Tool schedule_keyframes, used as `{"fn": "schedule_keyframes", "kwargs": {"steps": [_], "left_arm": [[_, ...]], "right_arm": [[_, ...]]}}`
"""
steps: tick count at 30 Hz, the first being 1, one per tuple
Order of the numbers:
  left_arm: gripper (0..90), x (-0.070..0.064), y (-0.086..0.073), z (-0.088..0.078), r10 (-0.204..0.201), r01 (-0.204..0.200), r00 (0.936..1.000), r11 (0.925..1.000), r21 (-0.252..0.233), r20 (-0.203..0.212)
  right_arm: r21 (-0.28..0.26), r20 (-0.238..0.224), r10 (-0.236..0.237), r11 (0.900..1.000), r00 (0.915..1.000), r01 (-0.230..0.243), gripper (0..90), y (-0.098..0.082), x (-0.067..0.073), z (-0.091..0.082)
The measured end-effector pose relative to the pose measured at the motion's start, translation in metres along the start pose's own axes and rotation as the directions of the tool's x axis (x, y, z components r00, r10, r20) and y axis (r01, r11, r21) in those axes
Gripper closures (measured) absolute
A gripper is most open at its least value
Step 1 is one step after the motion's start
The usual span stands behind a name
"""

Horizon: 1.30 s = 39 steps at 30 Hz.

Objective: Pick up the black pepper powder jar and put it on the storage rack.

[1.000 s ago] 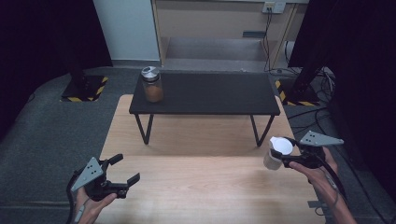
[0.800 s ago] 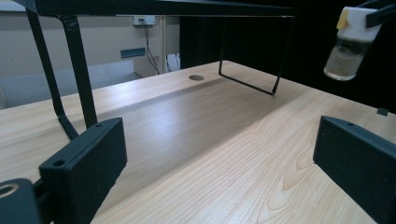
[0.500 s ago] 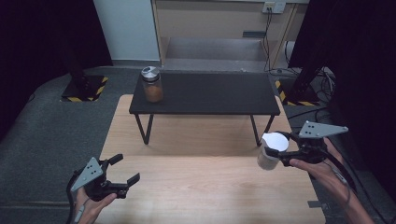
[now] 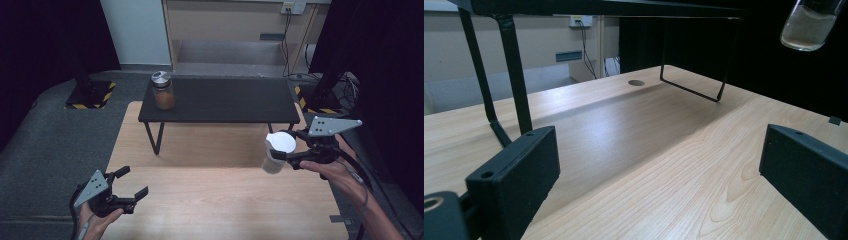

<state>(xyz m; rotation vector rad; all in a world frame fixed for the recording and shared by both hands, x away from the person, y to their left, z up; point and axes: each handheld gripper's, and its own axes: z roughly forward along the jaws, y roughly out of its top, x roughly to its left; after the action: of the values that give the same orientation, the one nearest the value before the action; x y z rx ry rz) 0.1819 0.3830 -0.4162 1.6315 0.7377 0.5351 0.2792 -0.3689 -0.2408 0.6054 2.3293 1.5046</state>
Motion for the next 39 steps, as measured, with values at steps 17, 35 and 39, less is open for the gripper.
{"fn": "schedule_keyframes", "kwargs": {"steps": [17,35,39], "left_arm": [[1.9,-0.006,-0.004,-0.012,-0.013,0.013,0.9993,0.9999,-0.002,-0.036],[1.9,-0.004,-0.004,-0.010,-0.017,0.017,0.9995,0.9999,0.000,-0.028],[1.9,-0.003,-0.004,-0.010,-0.020,0.020,0.9994,0.9998,-0.001,-0.028]], "right_arm": [[0.008,-0.019,-0.010,1.000,0.9998,0.010,31.3,0.037,-0.024,0.016],[-0.025,0.090,0.038,0.999,0.9952,-0.036,31.3,0.088,-0.059,0.026],[-0.033,0.131,0.059,0.998,0.9897,-0.055,31.3,0.096,-0.070,0.031]]}}
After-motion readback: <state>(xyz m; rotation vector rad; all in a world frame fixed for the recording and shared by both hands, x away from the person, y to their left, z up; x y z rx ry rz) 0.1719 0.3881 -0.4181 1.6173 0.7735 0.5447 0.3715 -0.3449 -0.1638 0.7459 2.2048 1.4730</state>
